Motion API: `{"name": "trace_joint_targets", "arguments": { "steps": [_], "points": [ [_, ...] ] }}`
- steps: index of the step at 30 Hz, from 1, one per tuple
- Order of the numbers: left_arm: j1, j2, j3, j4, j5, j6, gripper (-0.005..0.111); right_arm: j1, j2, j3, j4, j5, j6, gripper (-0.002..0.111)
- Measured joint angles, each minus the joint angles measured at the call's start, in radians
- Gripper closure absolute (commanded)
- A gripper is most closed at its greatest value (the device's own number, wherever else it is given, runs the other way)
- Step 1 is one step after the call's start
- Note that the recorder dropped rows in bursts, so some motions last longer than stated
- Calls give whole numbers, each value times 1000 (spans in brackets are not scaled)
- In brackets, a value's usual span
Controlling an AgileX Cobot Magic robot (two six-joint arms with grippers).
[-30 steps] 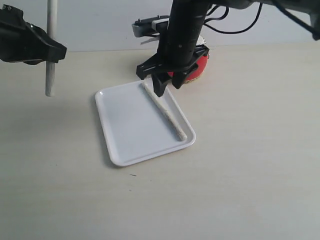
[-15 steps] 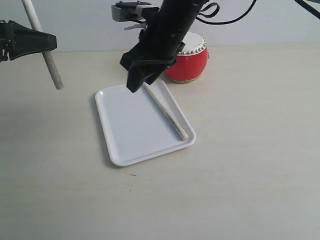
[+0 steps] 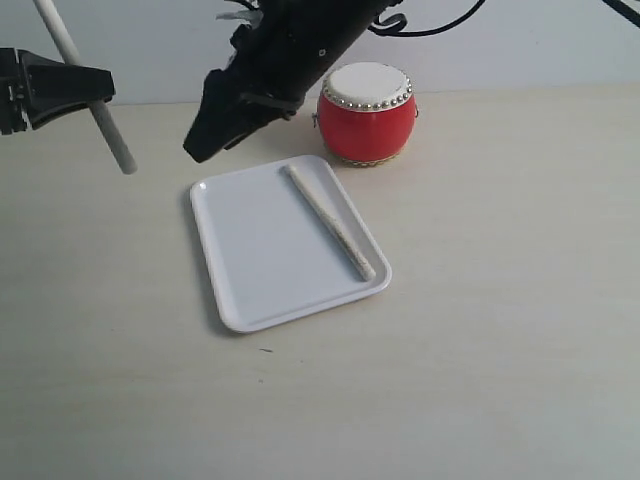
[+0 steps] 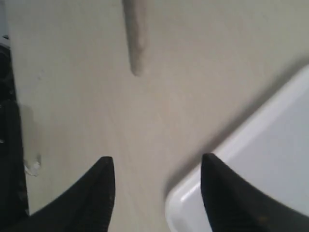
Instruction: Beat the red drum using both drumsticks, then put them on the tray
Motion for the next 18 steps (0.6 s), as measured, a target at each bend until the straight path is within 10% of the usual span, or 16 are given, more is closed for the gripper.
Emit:
{"name": "trace_joint_targets", "arguments": {
  "steps": [18],
  "points": [
    [-125,0,0,-77,6,-41,107,0,24,10,231,-39,-133,56]
  ]
}}
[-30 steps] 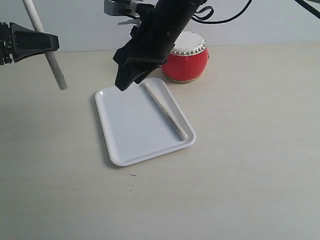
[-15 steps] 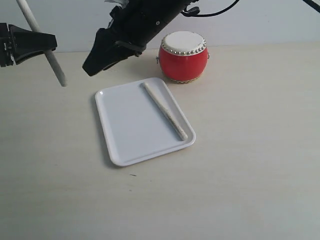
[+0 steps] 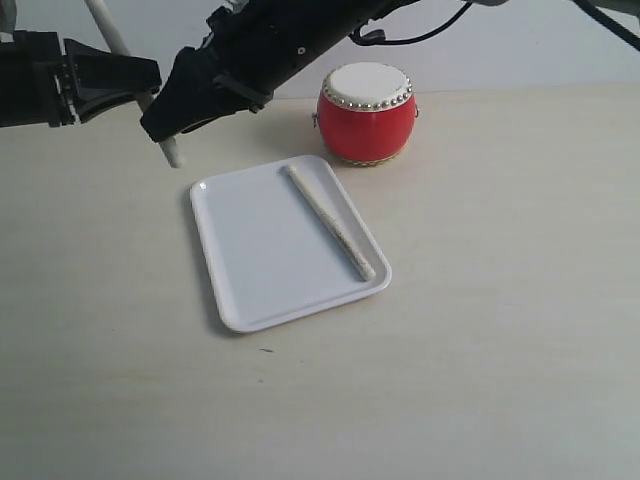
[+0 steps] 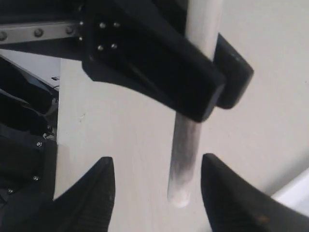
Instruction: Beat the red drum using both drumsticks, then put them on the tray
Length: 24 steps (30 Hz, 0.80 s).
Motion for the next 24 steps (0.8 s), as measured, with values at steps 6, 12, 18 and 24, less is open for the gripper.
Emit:
{"name": "trace_joint_targets", "arguments": {
  "steps": [6,12,18,24],
  "points": [
    [-35,0,0,-14,0,20,107,0,21,1,11,-6,-4,57],
    [-53,0,0,-29,0,20,107,0,21,1,18,-6,-5,58],
    [-56,0,0,-43,0,23,107,0,21,1,18,-6,-7,85],
    [-56,0,0,-45,6,27,107,0,21,3,15,-20,-3,108]
  ]
}}
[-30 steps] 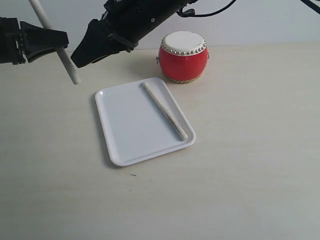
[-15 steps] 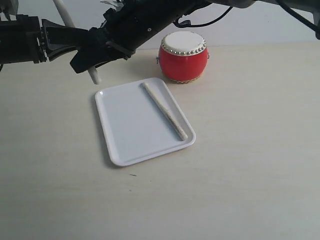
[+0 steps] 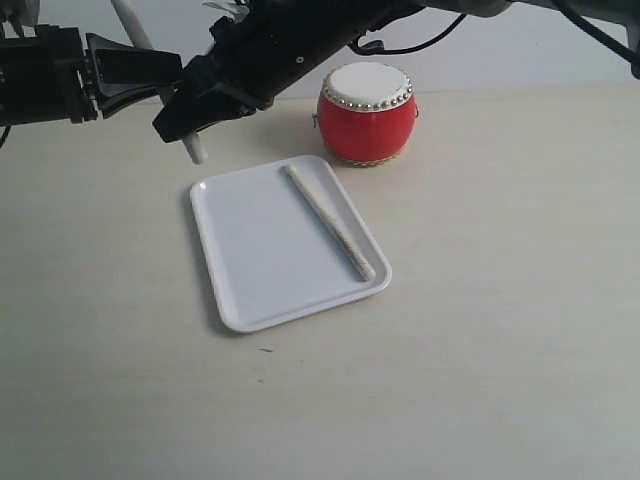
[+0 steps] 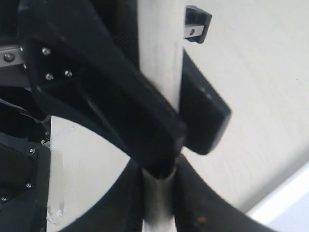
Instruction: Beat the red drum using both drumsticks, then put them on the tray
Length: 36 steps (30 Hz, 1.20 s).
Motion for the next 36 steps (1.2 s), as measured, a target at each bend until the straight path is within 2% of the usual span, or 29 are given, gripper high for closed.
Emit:
{"name": "trace_joint_targets", "arguments": {
  "steps": [5,7,9,10,12,14,19,24,28,36],
  "points": [
    [0,0,0,0,0,4,106,0,0,0,0,0,7,108],
    [0,0,0,0,2,4,101,0,0,0,0,0,13,108],
    [0,0,0,0,1,4,80,0,0,0,0,0,15,108],
    [0,0,0,0,1,4,65,0,0,0,0,0,17,108],
    [0,0,0,0,1,4,48,0,0,0,2,4,21,108],
    [0,0,0,-2,1,4,43,0,0,0,2,6,21,108],
    [10,0,0,-2,-1,8,43,0,0,0,2,6,45,108],
    [90,0,0,-2,-1,8,43,0,0,0,2,-1,90,108],
    [119,0,0,7,-3,8,43,0,0,0,-12,-64,149,108],
    [130,0,0,20,-3,10,47,0,0,0,-256,-238,398,108]
  ]
}}
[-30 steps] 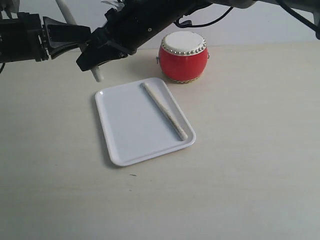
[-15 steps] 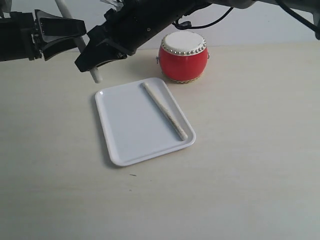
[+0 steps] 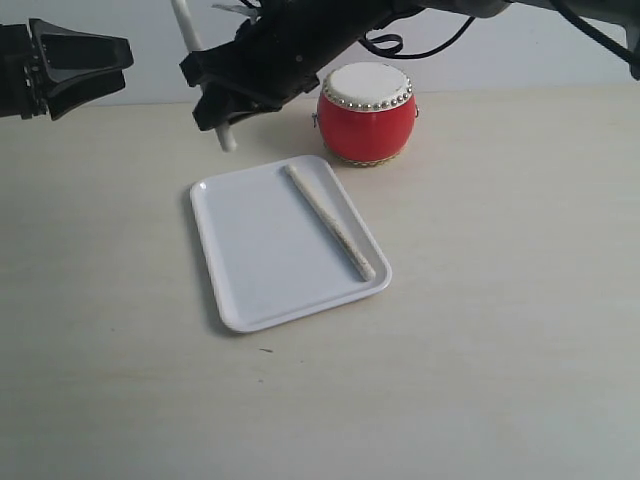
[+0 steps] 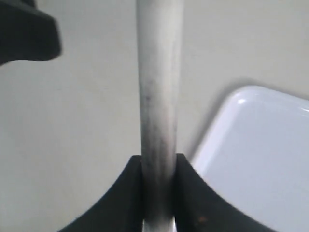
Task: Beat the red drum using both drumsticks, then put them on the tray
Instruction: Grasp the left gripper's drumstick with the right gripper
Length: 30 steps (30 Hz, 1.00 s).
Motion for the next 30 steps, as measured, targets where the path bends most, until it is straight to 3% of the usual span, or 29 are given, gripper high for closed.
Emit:
{"name": "trace_joint_targets", "arguments": {
  "steps": [5,12,20,30],
  "points": [
    [0,0,0,5,0,0,67,0,0,0,-177,-20,138,108],
    [0,-4,0,31,0,0,107,0,0,0,-239,12,200,108],
    [1,-68,0,88,-73,-21,107,0,0,0,-243,71,214,108],
    [1,-242,84,131,-538,-62,107,0,0,0,-243,97,222,108]
  ]
}}
